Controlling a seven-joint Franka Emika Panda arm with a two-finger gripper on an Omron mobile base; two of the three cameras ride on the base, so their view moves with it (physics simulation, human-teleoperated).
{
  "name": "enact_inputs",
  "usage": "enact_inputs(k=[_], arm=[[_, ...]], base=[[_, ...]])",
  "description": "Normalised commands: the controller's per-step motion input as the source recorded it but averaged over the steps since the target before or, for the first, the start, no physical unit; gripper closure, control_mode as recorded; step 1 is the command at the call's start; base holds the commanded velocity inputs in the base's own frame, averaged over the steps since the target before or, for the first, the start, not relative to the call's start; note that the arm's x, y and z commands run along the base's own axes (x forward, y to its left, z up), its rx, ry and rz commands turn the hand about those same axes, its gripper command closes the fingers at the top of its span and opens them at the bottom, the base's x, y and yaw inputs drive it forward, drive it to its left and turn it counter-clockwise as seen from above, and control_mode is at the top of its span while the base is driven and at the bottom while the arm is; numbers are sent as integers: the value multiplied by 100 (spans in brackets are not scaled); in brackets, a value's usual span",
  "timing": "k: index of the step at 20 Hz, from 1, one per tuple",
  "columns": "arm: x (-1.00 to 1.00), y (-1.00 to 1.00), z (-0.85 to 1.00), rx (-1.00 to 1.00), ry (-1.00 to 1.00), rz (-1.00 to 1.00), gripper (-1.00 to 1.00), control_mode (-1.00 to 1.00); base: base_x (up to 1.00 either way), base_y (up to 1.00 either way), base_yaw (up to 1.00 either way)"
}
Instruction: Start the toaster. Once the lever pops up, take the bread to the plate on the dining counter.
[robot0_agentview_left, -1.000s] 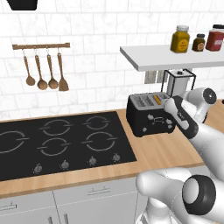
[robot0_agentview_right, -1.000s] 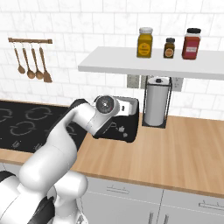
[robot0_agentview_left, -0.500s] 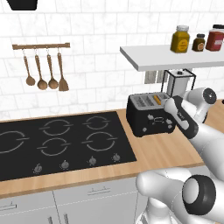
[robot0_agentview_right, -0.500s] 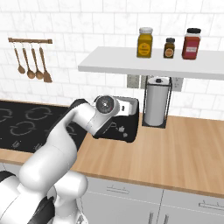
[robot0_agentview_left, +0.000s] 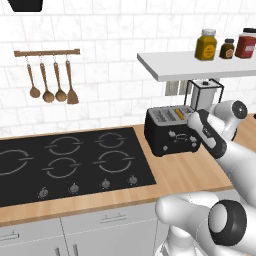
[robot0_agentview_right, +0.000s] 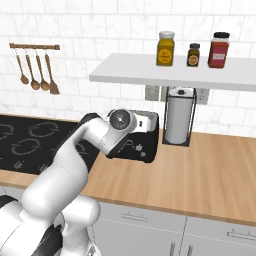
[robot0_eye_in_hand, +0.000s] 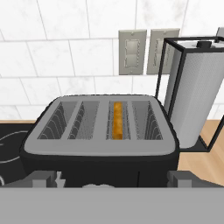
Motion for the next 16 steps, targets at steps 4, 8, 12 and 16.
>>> enact_inputs(k=[4,8,12,16], arm=[[0,0,0,0,0,0,-100,-100],[0,0,0,0,0,0,-100,-100],[0,0,0,0,0,0,-100,-100],[0,0,0,0,0,0,-100,-100]], base=[[0,0,0],[0,0,0],[0,0,0],[0,0,0]])
